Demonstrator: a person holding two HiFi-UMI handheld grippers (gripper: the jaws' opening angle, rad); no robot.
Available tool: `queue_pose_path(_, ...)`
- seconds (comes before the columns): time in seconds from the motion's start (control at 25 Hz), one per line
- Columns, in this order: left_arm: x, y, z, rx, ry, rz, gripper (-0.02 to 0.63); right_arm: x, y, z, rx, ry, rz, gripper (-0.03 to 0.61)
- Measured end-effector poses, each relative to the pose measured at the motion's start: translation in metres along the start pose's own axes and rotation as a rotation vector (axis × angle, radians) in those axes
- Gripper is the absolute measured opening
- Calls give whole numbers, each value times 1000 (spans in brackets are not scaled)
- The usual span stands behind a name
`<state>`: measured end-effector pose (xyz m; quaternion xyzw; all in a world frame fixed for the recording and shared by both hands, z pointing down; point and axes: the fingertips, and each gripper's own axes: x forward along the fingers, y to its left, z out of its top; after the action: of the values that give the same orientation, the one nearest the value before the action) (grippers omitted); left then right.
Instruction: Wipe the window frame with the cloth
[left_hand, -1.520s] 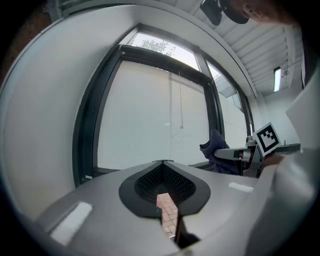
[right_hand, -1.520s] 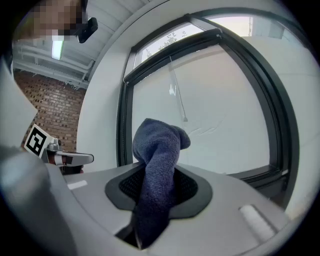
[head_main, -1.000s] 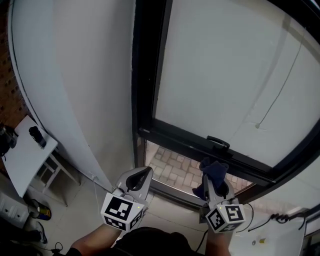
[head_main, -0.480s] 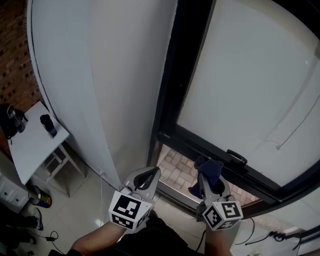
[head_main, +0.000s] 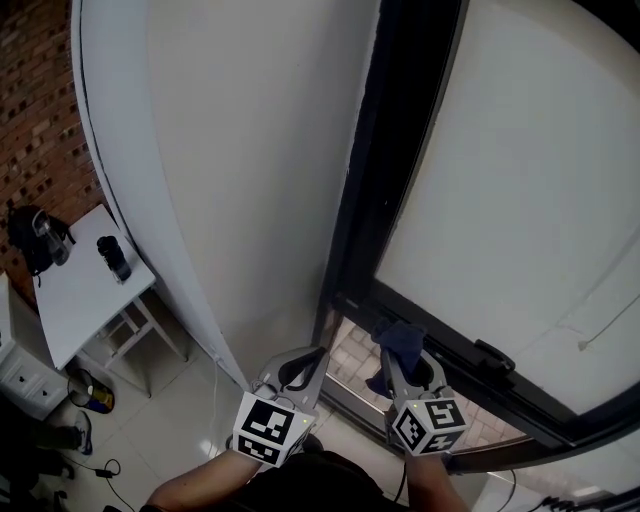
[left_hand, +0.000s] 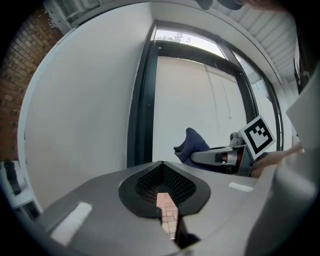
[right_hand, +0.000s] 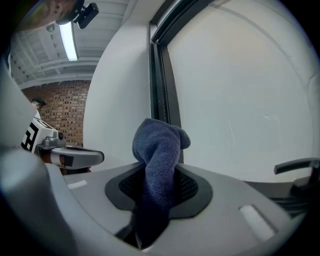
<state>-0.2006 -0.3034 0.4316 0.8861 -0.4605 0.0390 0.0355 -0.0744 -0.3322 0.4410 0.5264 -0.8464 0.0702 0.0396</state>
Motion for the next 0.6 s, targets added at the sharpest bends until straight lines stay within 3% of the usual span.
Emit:
queue_pose_path(0.4,42,25,-30,-21,72,48,-6,78,1,-40,-23,114,103,121)
queue_pose_path(0.6,57,38,-46,-53,99,78,-6,110,2,-66,-33,180,107,121)
